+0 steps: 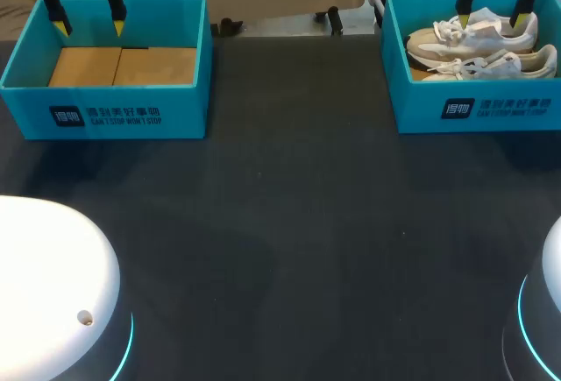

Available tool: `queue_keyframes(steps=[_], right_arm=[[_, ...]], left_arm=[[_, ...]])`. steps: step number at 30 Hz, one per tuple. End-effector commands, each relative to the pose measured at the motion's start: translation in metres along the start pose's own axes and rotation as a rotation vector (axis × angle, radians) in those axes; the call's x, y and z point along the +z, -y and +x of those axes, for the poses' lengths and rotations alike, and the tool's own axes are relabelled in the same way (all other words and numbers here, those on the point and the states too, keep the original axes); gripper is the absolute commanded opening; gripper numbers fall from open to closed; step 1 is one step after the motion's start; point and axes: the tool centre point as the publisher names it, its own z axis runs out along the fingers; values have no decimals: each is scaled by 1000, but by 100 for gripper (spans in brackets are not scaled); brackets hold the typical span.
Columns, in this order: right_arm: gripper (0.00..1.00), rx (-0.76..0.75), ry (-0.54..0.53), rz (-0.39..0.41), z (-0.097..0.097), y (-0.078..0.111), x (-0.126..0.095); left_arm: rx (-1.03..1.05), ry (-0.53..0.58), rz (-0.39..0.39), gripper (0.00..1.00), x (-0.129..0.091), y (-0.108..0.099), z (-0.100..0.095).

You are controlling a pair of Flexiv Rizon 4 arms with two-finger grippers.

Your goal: Take the shoe out of the shoebox, open the shoe tongue, remove and reinsert the insole, then place the shoe into the shoebox

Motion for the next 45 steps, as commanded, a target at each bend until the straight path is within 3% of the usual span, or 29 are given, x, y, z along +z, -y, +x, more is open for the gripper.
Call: queue_keyframes(steps=[1,13,22,26,33,35,45], right_arm=[[100,0,0,0,0,0,0],[100,0,0,0,0,0,0],[100,128,27,-107,-46,-11,6],[100,121,81,-113,-66,-15,17],[100,109,211,-134,-97,-24,28],[100,127,313,-120,-106,-27,34],[100,127,313,-120,-106,-27,34]], left_arm=[[0,0,0,100,0,0,0],[0,0,0,100,0,0,0],[0,0,0,100,0,0,0],[0,0,0,100,0,0,0],[0,0,0,100,0,0,0],[0,0,0,100,0,0,0],[0,0,0,100,0,0,0]])
